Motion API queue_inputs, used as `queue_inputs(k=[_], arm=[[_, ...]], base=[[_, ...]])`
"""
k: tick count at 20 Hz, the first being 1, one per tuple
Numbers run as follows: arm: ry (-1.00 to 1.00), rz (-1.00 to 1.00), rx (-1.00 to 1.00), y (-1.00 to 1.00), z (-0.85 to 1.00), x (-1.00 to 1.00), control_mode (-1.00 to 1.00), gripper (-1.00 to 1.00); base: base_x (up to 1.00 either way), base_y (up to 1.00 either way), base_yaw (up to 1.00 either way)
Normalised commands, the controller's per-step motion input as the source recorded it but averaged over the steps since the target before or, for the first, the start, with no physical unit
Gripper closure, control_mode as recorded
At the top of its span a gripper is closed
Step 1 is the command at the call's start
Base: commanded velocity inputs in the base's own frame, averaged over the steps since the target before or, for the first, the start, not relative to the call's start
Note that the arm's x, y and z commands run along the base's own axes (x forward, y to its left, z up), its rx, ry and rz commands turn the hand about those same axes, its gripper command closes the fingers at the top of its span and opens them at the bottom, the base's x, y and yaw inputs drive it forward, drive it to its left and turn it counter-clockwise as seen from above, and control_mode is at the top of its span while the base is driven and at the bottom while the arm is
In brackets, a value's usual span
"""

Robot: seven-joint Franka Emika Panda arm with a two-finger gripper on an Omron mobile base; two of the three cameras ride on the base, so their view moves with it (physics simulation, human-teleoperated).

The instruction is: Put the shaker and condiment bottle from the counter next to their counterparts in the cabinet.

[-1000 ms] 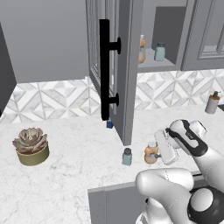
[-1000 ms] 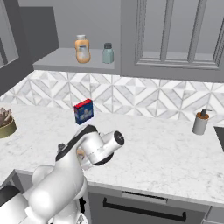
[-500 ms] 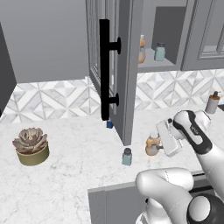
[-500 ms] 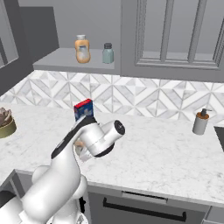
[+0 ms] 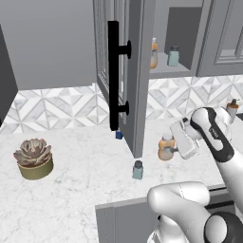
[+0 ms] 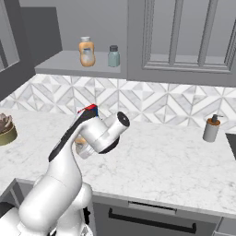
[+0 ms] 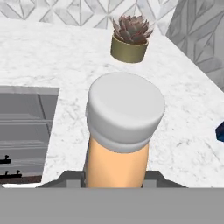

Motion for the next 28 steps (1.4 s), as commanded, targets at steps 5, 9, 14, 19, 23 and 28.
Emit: queue_inputs(k=[5,9,14,19,23,28], arm=[[0.16,-0.05,0.01,0.0,0.26,0.0,-1.0,1.0],[0.01,-0.09,0.0,0.02,0.66,0.0,-1.0,1.0],[0.0,-0.11,-0.03,0.07,0.69,-0.01,-1.0,1.0],[0.0,-0.13,-0.05,0.06,0.71,-0.07,-1.0,1.0],[0.0,-0.13,-0.05,0.08,0.71,-0.04,-1.0,1.0],[0.0,-0.12,-0.05,0.09,0.7,-0.05,-1.0,1.0]], base=[[0.0,0.0,0.0],[0.0,0.0,0.0],[0.0,0.0,0.0],[0.0,0.0,0.0],[0.0,0.0,0.0],[0.0,0.0,0.0]])
